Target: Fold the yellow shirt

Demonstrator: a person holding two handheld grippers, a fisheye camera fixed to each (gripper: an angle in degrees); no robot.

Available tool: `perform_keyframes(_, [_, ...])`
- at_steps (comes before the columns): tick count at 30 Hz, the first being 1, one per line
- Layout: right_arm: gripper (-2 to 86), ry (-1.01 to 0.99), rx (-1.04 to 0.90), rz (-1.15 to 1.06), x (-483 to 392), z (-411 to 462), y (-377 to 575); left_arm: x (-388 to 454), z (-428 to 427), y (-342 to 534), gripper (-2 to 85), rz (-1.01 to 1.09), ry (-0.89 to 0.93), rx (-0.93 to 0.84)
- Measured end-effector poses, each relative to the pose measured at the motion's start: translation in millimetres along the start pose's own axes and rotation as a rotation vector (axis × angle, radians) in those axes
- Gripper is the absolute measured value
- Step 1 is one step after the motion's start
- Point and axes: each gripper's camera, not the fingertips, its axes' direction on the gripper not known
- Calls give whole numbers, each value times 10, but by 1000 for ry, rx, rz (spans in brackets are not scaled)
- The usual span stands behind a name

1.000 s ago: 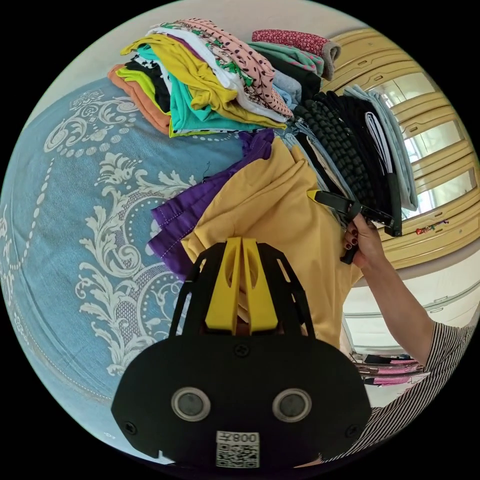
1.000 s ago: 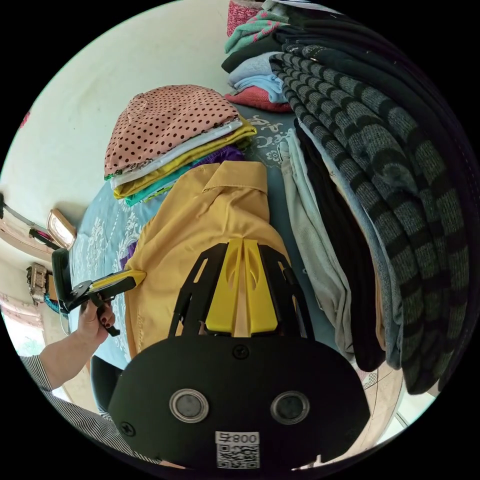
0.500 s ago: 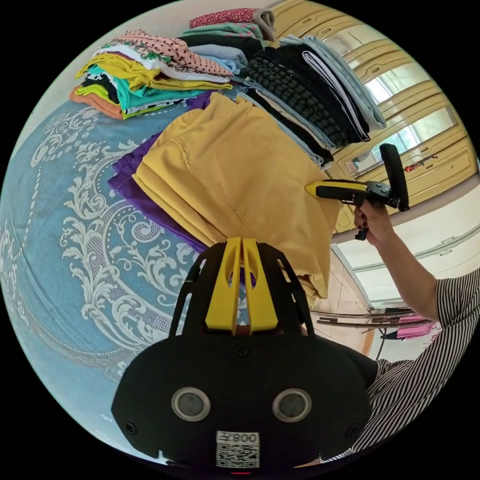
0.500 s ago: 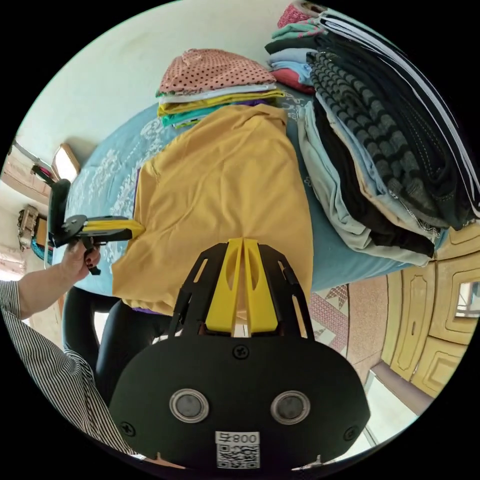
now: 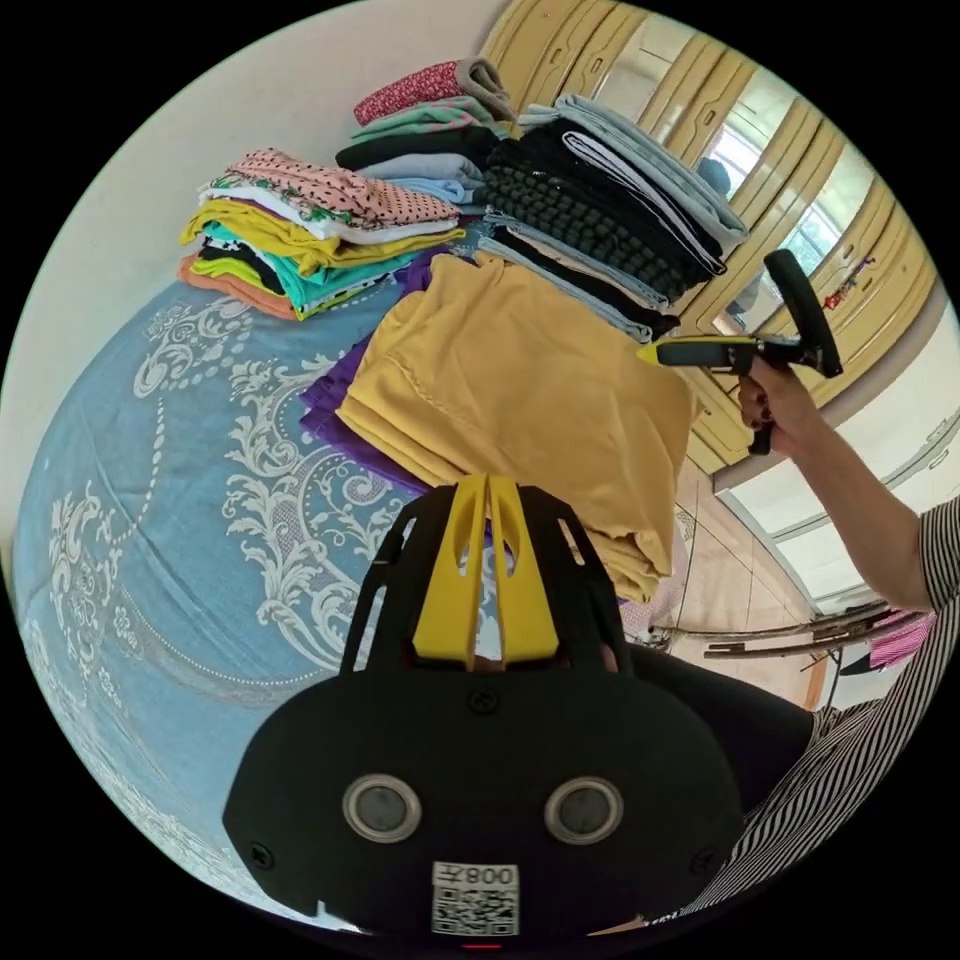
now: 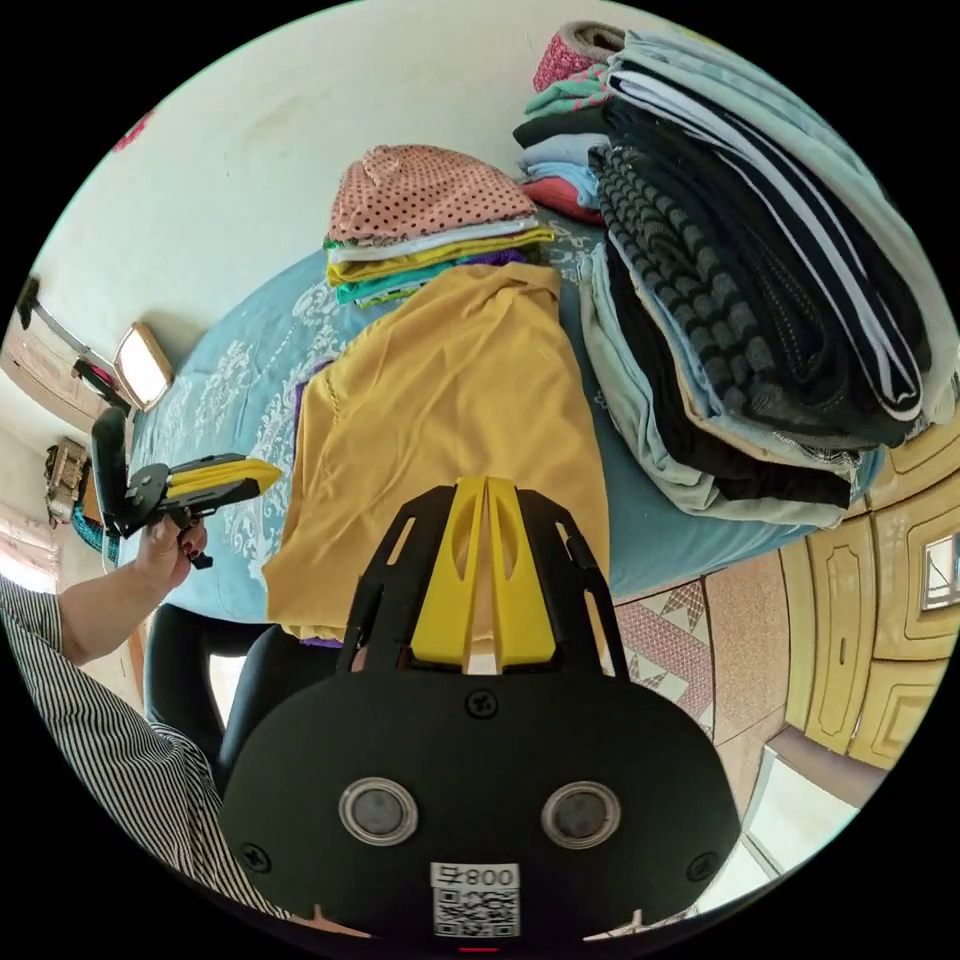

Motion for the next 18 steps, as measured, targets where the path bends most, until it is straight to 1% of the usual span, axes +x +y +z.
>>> perform_keyframes(2, [3,-51,92,-16,-157,-119,-135,-1,50,68,4,1,-40,-65])
perform_keyframes(4, [4,-103,139,-38,-297,-123,-320,2,149,129,4,2,-44,-138])
perform_keyframes(5, [6,-136,162,-63,-408,-94,-474,16,93,167,3,-1,-35,-76])
perform_keyframes(11, [28,-215,259,-156,-1006,153,-1420,103,-83,85,2,-27,32,-37])
perform_keyframes(15, [53,-227,265,-169,-1314,381,-2048,247,-238,-24,2,-18,23,-22])
perform_keyframes(18, [76,-277,245,-144,-1479,591,-2500,366,-357,-123,2,-12,10,-18])
